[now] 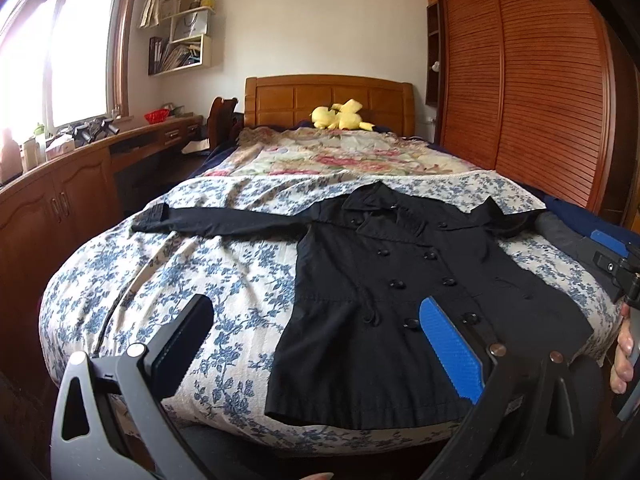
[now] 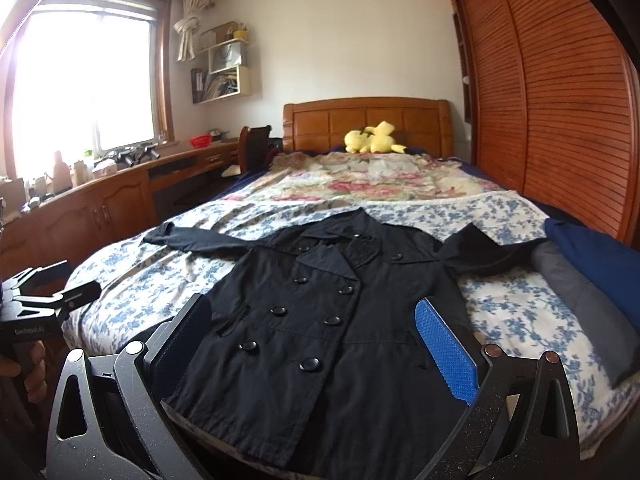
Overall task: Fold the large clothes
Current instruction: 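Move the left tool to the coat sleeve cuff and close on it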
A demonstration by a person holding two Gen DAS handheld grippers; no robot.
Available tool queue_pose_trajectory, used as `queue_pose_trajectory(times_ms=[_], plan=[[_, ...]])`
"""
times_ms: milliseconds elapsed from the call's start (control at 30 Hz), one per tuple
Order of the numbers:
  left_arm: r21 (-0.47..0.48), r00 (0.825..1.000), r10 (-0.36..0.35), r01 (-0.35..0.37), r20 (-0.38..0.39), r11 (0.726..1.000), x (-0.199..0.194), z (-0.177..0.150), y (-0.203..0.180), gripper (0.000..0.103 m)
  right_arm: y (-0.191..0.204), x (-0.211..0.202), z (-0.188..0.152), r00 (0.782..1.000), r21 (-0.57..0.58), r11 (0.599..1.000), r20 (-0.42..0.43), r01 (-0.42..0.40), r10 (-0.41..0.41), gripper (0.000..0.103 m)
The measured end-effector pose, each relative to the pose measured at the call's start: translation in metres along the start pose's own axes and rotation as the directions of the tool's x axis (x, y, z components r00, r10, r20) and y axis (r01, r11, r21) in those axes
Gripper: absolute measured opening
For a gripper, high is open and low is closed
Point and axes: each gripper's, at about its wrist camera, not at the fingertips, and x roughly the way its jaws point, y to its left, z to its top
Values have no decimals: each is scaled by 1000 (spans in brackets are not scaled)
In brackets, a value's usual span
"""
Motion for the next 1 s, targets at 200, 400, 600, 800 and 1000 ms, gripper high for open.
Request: queue_pose_trajectory(times_ms=[200, 400, 600, 800, 1000], plan=[[-26, 998, 14, -16, -59, 1000, 32, -9, 20, 103, 4, 39, 2, 999, -11, 999, -18, -42, 42, 103], [-40, 993, 47, -52, -111, 998, 69, -16, 46, 103, 10, 90, 6, 996, -38, 996, -27, -86, 85, 103], [-45, 983, 81, -89, -162, 995, 102, -15, 69, 103, 24, 153, 9, 985, -69, 984, -70, -163, 158, 103], [-71, 976, 74, -90, -203, 993, 126, -9, 90, 103, 46, 220, 10, 967, -127, 964, -138, -233, 215, 103], [-134, 971, 50, -83, -234, 988, 153, -2, 119, 103, 54, 265, -17, 933, -131, 945, -248, -299, 261, 103]])
